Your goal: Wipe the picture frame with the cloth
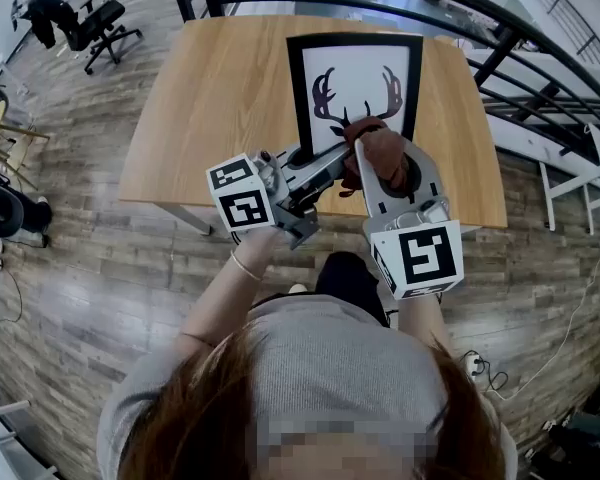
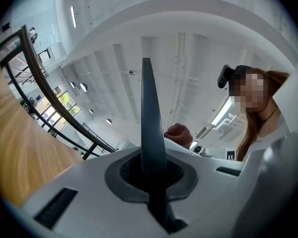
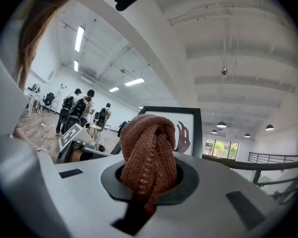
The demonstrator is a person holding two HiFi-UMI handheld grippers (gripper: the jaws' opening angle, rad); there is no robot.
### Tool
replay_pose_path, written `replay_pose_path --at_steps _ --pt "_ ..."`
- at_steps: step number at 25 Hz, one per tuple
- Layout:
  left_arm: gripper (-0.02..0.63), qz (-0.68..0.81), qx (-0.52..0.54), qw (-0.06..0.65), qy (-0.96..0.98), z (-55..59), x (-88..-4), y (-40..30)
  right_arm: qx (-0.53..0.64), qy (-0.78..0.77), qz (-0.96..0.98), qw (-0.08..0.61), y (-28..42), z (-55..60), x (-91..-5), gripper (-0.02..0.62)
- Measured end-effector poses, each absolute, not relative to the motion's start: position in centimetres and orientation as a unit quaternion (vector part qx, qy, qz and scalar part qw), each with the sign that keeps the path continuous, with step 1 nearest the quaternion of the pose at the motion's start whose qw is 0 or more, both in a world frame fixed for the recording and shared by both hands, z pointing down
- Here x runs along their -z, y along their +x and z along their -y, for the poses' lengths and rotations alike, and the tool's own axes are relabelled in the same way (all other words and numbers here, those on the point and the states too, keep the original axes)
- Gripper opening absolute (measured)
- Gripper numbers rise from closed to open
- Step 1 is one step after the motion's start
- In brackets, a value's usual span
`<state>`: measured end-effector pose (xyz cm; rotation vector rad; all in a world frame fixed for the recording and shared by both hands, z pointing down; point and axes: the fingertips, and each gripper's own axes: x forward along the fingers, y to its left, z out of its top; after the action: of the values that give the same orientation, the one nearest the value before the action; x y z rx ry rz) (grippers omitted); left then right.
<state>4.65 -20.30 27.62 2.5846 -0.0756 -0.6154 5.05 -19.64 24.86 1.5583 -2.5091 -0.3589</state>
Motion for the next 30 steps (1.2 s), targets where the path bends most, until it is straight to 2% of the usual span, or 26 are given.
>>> replay_pose_path --at_steps 22,24,27,30 --pt "0.017 0.045 0.208 0.221 0.952 20.2 -27.1 4.4 0.033 0.477 0.872 0.106 6.0 16.7 -29.6 0.046" --pt "0.017 0.041 0.21 0.224 0.951 20.1 -27.1 4.4 0.016 0.459 0.884 0.09 6.3 16.0 -29.8 0.046" --pt "0.017 0.035 0.21 0.225 0.951 19.9 -26.9 4.5 -0.003 0.443 0.896 0.029 7.4 15.2 -28.2 0.046" --pt "0.017 0.037 0.202 0.222 0.953 20.0 -27.0 4.5 0.012 0.458 0.889 -0.015 8.6 15.3 -25.1 0.046"
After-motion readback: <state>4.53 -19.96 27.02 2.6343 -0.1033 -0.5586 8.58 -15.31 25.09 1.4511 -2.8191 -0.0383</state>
